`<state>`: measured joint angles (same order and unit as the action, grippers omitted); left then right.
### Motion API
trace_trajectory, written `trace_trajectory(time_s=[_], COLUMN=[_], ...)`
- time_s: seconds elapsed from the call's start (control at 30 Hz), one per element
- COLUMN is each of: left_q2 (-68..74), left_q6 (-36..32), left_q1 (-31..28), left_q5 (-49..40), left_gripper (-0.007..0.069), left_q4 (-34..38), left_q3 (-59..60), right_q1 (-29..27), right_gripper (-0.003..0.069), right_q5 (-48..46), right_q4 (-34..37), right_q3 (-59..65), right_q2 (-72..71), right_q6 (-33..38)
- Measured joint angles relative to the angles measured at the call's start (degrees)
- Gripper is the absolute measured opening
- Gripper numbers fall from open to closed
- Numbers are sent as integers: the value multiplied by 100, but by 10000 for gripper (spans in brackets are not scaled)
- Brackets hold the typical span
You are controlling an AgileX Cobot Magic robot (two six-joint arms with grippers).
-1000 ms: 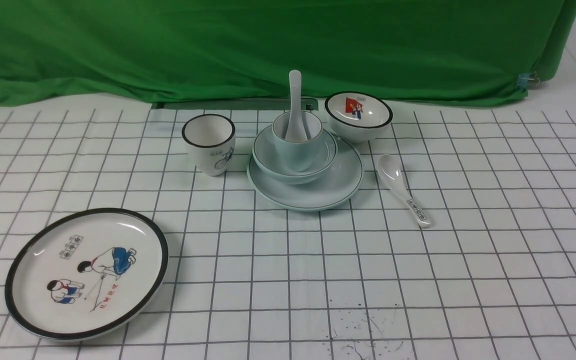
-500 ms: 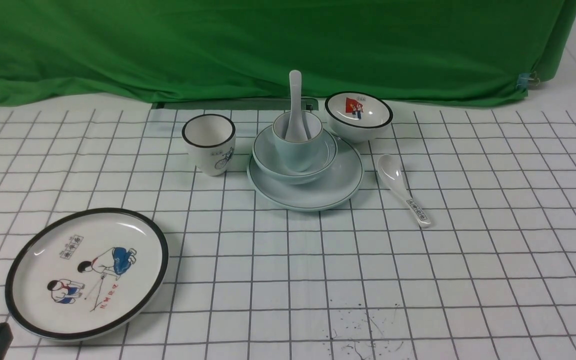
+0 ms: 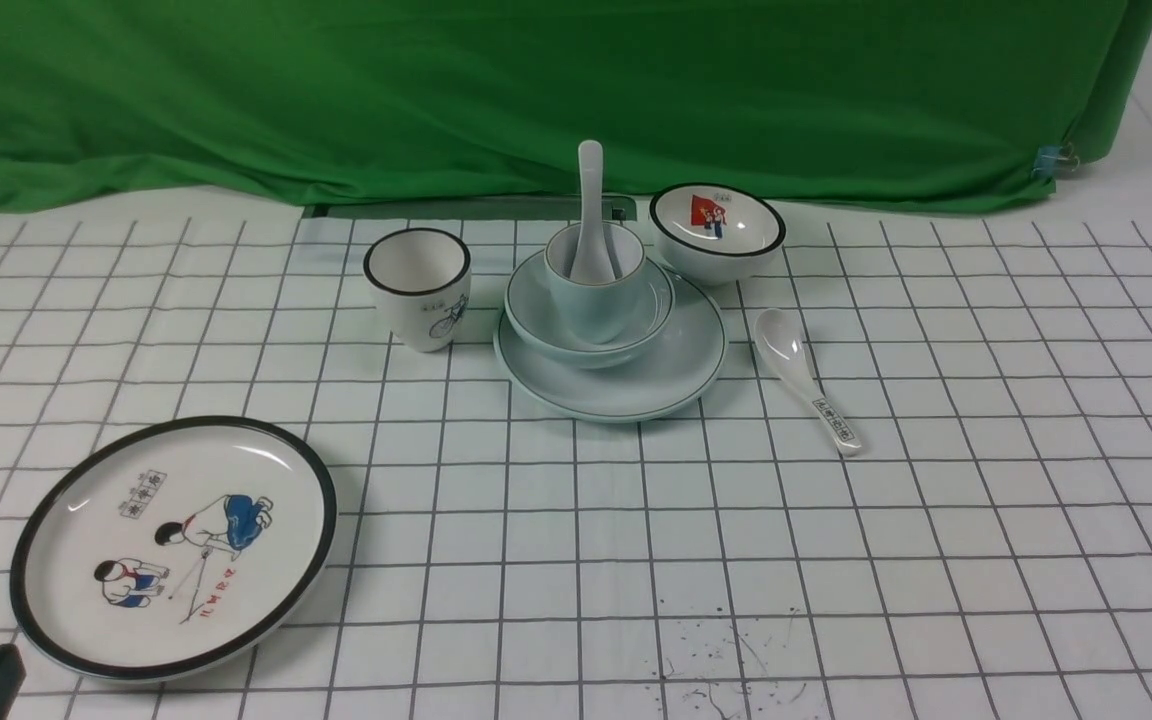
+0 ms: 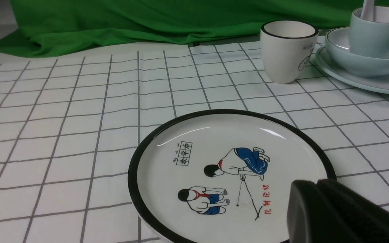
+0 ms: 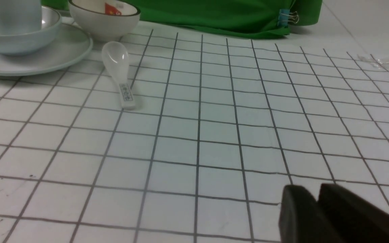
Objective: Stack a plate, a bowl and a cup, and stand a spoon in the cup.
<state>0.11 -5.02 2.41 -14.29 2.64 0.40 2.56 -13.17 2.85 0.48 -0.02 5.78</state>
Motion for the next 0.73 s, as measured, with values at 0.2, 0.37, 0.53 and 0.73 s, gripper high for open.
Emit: trace_trajectory(time_s=[0.2, 0.37, 0.53, 0.73], left_q2=[0, 0, 0, 0], left_q6=[0, -5, -61, -100], left_q1=[0, 0, 0, 0], left_q5=[0, 0, 0, 0], left_gripper=[-31, -31, -31, -31], left_q4=[0, 0, 0, 0], left_q3=[0, 0, 0, 0], right_q1=[0, 0, 0, 0], right_gripper=[152, 165, 178, 194], right_q5=[0, -12, -7, -7], right_q4=[0, 0, 0, 0], right_q3=[0, 0, 0, 0], right_q2=[0, 0, 0, 0], right_q6=[-4, -4, -4, -4])
